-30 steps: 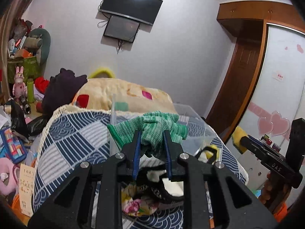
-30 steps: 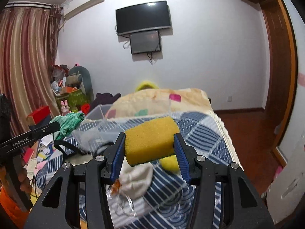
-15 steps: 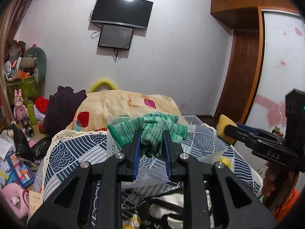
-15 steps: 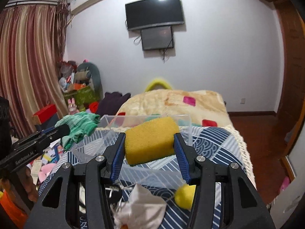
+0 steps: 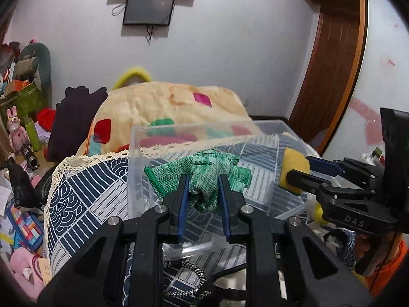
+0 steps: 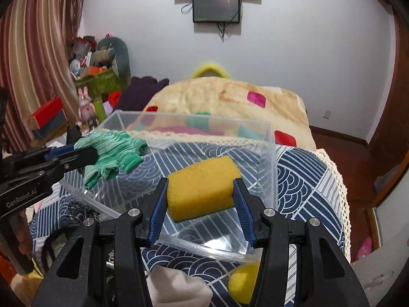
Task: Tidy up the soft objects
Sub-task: 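Lower the glove into the clear box with the left tool while the right tool drops the sponge in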
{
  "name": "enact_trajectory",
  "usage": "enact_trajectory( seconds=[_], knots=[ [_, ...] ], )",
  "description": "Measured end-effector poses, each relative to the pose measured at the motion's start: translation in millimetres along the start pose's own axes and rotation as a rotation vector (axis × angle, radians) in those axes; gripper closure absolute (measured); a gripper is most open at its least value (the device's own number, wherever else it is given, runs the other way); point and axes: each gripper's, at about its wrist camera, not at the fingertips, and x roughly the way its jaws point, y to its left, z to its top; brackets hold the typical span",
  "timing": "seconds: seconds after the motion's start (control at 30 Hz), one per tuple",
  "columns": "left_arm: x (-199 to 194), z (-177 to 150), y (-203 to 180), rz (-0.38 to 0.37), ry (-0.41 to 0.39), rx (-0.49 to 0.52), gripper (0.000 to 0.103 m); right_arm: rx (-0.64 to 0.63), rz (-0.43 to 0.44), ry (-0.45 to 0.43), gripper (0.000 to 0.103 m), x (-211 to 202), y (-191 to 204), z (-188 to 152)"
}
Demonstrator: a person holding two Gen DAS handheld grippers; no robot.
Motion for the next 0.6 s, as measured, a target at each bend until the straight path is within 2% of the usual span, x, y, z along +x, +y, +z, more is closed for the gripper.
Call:
enact_trajectory(
  seconds=[0.1, 0.17, 0.37, 0.47, 0.53, 0.6],
  knots=[
    [5.7, -1.8, -0.4, 0.010, 0.024, 0.005, 0.081, -0.019, -0.010, 0.015, 0.054, 2.5, 1.7, -0.7],
    [4.4, -5.3, -1.2, 0.041, 0.006, 0.005, 0.080, -0.025, -0.009, 0.019, 0.053, 3.1, 1.8, -0.2],
    [-0.4, -11.7, -5.3, 0.028, -0.002, 0.002, 0.061, -0.057, -0.025, 0.000, 0.048, -1.2, 4.4, 4.3],
    [-12.2, -12.1, -9.8, 0.033, -0.037, 0.019, 0.050, -0.078, -0.040, -0.019, 0.044, -5.9, 7.6, 5.6],
    [-21.3, -12.7, -10.8, 0.036, -0.068, 0.010, 0.034, -0.089, -0.055, -0.038, 0.038, -10.8, 10.3, 6.1],
    [-32.7, -13.7, -10.9, 0.036, -0.104, -0.008, 0.031, -0.095, -0.065, -0.061, 0.034, -16.1, 11.3, 7.0]
  ],
)
